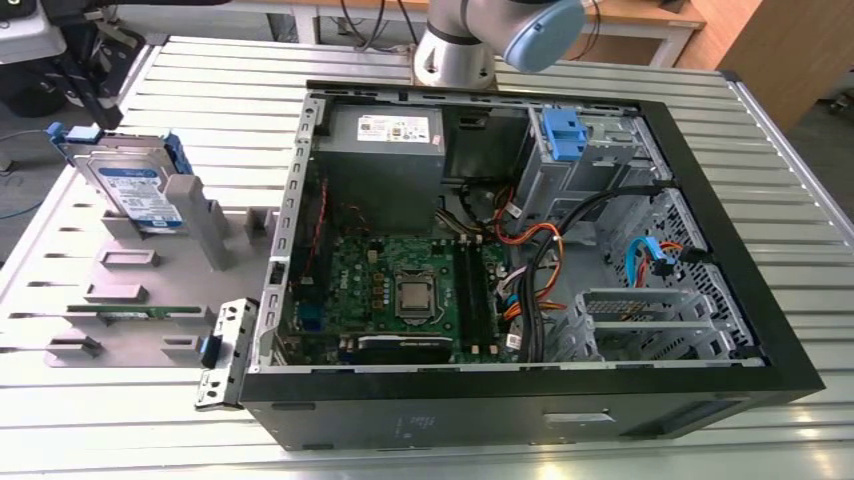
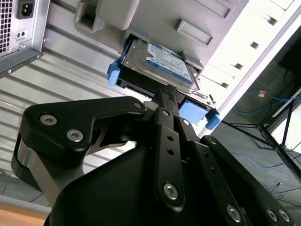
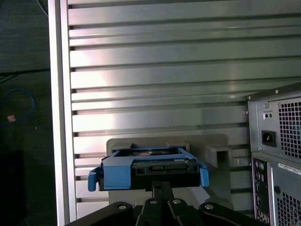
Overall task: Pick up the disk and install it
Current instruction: 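Reach for the disk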
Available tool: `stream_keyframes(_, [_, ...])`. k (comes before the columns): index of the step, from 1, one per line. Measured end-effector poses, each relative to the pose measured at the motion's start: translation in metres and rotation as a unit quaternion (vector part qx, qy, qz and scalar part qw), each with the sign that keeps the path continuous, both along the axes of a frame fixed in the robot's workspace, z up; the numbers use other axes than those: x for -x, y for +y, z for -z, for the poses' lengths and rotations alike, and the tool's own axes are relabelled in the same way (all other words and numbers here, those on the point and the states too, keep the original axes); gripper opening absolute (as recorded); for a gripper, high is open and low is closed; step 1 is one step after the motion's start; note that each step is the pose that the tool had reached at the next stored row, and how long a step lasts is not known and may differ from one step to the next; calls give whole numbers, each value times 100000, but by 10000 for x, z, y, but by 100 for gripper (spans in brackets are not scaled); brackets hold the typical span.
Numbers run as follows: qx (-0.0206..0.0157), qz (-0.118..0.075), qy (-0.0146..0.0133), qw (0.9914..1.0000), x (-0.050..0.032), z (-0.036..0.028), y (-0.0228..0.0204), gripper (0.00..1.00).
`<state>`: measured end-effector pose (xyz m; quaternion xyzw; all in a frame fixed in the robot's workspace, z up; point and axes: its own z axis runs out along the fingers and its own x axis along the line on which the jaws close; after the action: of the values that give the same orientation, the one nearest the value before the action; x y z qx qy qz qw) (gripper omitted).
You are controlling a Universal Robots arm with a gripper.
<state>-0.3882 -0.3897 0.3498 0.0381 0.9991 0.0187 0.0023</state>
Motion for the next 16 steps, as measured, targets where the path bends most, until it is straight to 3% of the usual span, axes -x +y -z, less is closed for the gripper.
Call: stream_keyframes(16, [185,2,1,100000,80,101,1,11])
